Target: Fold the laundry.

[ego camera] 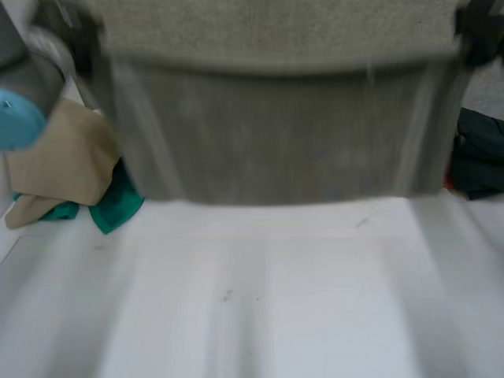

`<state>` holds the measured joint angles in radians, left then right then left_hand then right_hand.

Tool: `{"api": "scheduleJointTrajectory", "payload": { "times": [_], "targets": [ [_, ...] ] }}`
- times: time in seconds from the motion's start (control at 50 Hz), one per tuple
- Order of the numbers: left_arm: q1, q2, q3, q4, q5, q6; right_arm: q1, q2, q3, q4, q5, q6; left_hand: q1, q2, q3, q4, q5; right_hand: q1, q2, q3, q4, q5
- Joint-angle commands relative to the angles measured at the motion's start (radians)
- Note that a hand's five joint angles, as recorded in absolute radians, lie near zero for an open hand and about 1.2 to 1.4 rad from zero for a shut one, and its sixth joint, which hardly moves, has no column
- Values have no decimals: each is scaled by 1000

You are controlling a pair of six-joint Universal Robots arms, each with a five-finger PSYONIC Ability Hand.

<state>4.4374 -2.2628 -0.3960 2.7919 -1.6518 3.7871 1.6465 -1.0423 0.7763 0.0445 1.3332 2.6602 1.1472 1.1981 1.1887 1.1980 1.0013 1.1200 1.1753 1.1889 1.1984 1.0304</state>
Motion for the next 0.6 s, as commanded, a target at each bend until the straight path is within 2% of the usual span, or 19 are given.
{"api": "scheduleJointTrajectory", "payload": {
  "times": [0.02,0.12,0.2,0.34,0.5,0.6],
  "targets": [
    [25,103,-18,397,38,-224,-25,-94,112,-446,26,283,249,198,208,198,220,276,221,207,198,191],
    [33,118,-116,442,59,-224,-7,-82,150,-457,15,253,249,198,208,198,220,276,221,207,198,191],
    [36,129,-254,454,86,-231,12,-44,172,-388,-12,199,249,198,208,198,220,276,221,207,198,191],
    [45,105,-446,448,78,-239,32,34,213,-284,-25,138,249,198,208,198,220,276,221,207,198,191],
    [25,46,-700,448,90,-225,42,175,372,-146,-66,-18,249,198,208,198,220,276,221,207,198,191],
    [33,34,-767,459,101,-210,33,202,461,-124,-65,-88,249,198,208,198,220,276,221,207,198,191]
  ]
}}
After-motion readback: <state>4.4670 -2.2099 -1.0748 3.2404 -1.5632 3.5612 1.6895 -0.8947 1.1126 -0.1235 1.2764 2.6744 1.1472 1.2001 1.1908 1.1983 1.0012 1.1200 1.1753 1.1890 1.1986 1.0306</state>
